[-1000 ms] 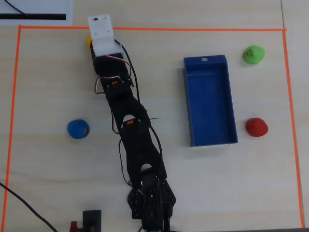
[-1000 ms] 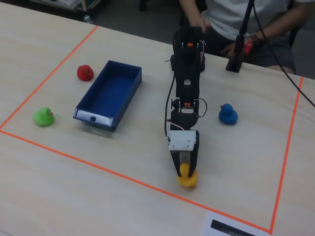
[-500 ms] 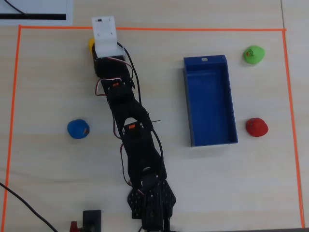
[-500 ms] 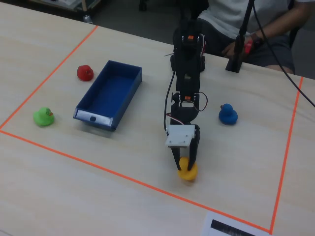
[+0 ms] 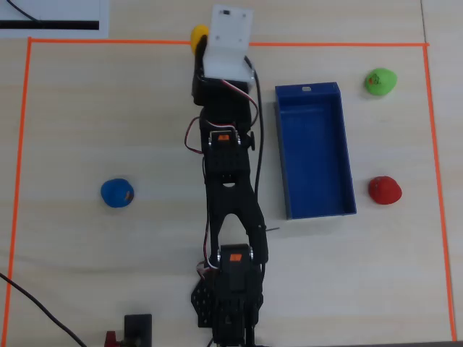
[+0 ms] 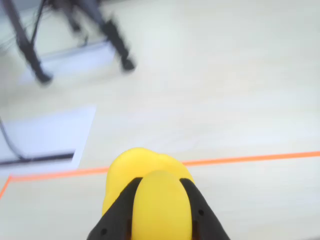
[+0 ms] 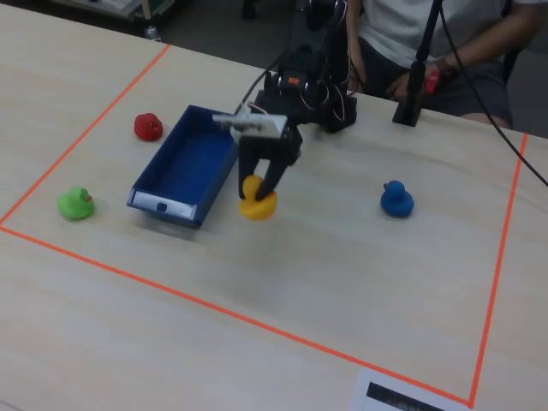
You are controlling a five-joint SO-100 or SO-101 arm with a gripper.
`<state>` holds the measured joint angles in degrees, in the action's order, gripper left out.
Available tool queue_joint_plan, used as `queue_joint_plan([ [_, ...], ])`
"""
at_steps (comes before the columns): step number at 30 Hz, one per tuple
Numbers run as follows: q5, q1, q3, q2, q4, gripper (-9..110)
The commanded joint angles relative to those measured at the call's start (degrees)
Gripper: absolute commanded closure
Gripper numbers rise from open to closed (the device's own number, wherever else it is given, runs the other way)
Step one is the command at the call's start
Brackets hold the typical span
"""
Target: Grasp yellow duck and put it into box.
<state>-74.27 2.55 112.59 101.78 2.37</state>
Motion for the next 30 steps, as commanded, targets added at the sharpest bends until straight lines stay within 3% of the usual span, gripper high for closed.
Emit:
queue_joint_plan([
  [1,0.18,6.33,0.62,11.16,-1.85,101],
  [18,-5.01,31.55,17.49,34.98,-9.40,101],
  [23,-9.93,33.93,26.10,35.16,-6.77,101],
  [30,-14.59,34.80,38.32,30.15,5.71,101],
])
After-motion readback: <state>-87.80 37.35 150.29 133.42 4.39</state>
